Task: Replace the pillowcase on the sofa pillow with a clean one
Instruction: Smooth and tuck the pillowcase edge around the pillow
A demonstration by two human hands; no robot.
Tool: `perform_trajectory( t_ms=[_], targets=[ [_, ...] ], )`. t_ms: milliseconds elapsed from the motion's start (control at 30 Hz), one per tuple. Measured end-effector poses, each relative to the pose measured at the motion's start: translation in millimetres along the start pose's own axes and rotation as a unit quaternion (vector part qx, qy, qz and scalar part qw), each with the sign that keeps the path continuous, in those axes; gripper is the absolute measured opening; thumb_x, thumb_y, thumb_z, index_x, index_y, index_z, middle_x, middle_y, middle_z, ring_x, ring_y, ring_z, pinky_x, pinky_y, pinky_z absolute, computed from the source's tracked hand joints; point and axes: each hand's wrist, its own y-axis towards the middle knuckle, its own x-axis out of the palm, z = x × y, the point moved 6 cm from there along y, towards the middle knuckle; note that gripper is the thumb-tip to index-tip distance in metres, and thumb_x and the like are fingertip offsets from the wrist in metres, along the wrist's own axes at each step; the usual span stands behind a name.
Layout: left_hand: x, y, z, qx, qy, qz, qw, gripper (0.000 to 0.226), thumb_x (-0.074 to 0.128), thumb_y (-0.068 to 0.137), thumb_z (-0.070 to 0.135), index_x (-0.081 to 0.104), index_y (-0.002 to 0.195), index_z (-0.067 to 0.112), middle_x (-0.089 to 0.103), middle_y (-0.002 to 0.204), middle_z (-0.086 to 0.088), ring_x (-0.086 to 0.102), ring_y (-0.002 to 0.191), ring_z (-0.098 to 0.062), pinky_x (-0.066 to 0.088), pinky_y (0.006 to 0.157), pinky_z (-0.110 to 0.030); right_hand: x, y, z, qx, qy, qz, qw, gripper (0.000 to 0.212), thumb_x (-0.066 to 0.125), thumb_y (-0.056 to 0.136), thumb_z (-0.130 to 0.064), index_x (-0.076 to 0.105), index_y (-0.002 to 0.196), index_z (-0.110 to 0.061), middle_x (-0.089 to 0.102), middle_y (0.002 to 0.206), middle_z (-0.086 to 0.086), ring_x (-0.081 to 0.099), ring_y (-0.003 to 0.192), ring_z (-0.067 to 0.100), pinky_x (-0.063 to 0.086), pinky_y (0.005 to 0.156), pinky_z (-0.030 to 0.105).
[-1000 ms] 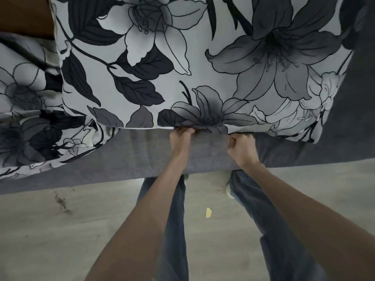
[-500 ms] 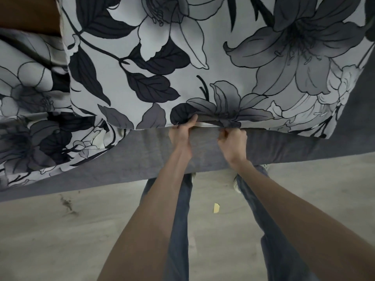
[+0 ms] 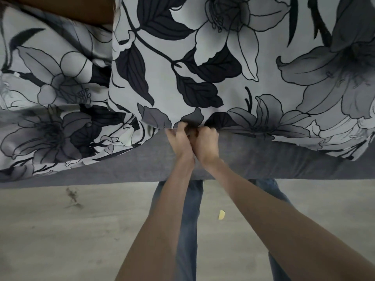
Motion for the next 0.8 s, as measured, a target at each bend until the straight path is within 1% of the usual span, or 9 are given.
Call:
perform_trajectory(
  t_ms=[67, 133, 200, 267, 333, 500, 633, 733, 800],
  targets=[
    [-11.6, 2.1, 19.1, 0.046, -0.032, 0.062, 0.997, 0.036, 0.061, 0.077, 0.008, 0.046, 0.11, 0.008, 0.06, 0.097, -0.006, 0.061, 0.084, -0.021, 0.054, 0.068, -0.028, 2.3, -1.3, -6.8, -0.005, -0.019, 0.008, 1.0, 0.025, 0.049, 0.083, -0.006, 0.056, 0.06, -0.001, 0.066, 0.07, 0.023, 0.058, 0.068, 0.038, 0.028, 0.058, 0.03],
    [-15.3, 5.3, 35.6, 0.064, -0.041, 0.094, 0.993, 0.041, 0.06, 0.078, 0.005, 0.05, 0.118, 0.004, 0.062, 0.099, -0.004, 0.061, 0.086, -0.019, 0.052, 0.077, -0.029, 2.1, -2.5, -12.7, -0.008, -0.022, 0.027, 0.999, 0.03, 0.049, 0.083, -0.005, 0.046, 0.053, -0.005, 0.063, 0.065, 0.025, 0.053, 0.059, 0.035, 0.024, 0.056, 0.03],
    [-2.0, 8.5, 46.6, 0.02, -0.055, 0.032, 0.998, 0.027, 0.056, 0.078, 0.005, 0.059, 0.105, 0.001, 0.059, 0.086, -0.002, 0.056, 0.076, -0.016, 0.048, 0.07, -0.027, 3.4, -2.6, -20.0, -0.011, -0.029, 0.037, 0.999, 0.032, 0.049, 0.083, -0.005, 0.05, 0.052, -0.004, 0.063, 0.063, 0.025, 0.053, 0.056, 0.034, 0.022, 0.054, 0.028],
    [11.9, 13.9, 57.5, -0.032, -0.07, -0.061, 0.995, 0.005, 0.052, 0.08, 0.005, 0.057, 0.079, 0.005, 0.054, 0.069, -0.001, 0.05, 0.064, -0.014, 0.042, 0.059, -0.023, 8.7, -1.4, -29.1, -0.013, -0.017, 0.034, 0.999, 0.033, 0.049, 0.085, -0.005, 0.058, 0.054, 0.001, 0.064, 0.061, 0.024, 0.057, 0.057, 0.036, 0.023, 0.054, 0.028],
    [13.6, 25.0, 67.2, -0.061, -0.068, -0.123, 0.988, 0.02, 0.048, 0.083, 0.006, 0.049, 0.064, 0.009, 0.047, 0.06, -0.002, 0.043, 0.056, -0.014, 0.033, 0.055, -0.024, 15.0, 3.6, -38.8, -0.021, 0.01, 0.03, 0.999, 0.035, 0.049, 0.087, -0.005, 0.06, 0.055, 0.004, 0.064, 0.06, 0.024, 0.058, 0.057, 0.038, 0.025, 0.054, 0.029],
    [-15.7, 43.2, 83.1, -0.054, -0.051, -0.192, 0.979, 0.022, 0.05, 0.088, 0.013, 0.042, 0.068, 0.007, 0.044, 0.071, -0.014, 0.044, 0.066, -0.023, 0.036, 0.064, -0.031, 33.8, 17.4, -58.2, -0.048, 0.0, 0.005, 0.999, 0.03, 0.052, 0.085, -0.007, 0.062, 0.059, 0.005, 0.066, 0.068, 0.027, 0.058, 0.064, 0.041, 0.036, 0.058, 0.038],
    [-45.0, 50.7, 87.5, -0.037, -0.086, -0.066, 0.993, 0.014, 0.06, 0.081, 0.006, 0.046, 0.085, 0.007, 0.047, 0.077, -0.011, 0.047, 0.071, -0.021, 0.038, 0.06, -0.028, 48.8, 4.0, -87.7, -0.046, -0.002, 0.011, 0.999, 0.034, 0.048, 0.087, -0.01, 0.065, 0.061, 0.005, 0.066, 0.067, 0.025, 0.059, 0.065, 0.043, 0.035, 0.058, 0.036],
    [-55.4, 57.9, 102.5, -0.055, -0.033, -0.007, 0.998, 0.015, 0.062, 0.076, -0.001, 0.049, 0.074, 0.006, 0.05, 0.067, -0.008, 0.05, 0.061, -0.021, 0.041, 0.055, -0.026, 63.7, 14.4, -119.4, -0.04, -0.01, -0.025, 0.999, 0.028, 0.048, 0.087, -0.011, 0.07, 0.079, 0.005, 0.069, 0.082, 0.025, 0.061, 0.08, 0.042, 0.041, 0.068, 0.039],
    [-63.0, 65.7, 118.8, -0.057, 0.062, 0.01, 0.996, 0.018, 0.06, 0.076, 0.003, 0.049, 0.062, 0.005, 0.049, 0.056, -0.004, 0.05, 0.055, -0.019, 0.041, 0.054, -0.025, 72.2, 21.3, -139.5, -0.047, -0.025, -0.055, 0.997, 0.024, 0.047, 0.086, -0.006, 0.067, 0.085, 0.007, 0.068, 0.09, 0.025, 0.06, 0.088, 0.04, 0.041, 0.072, 0.041]
  ],
)
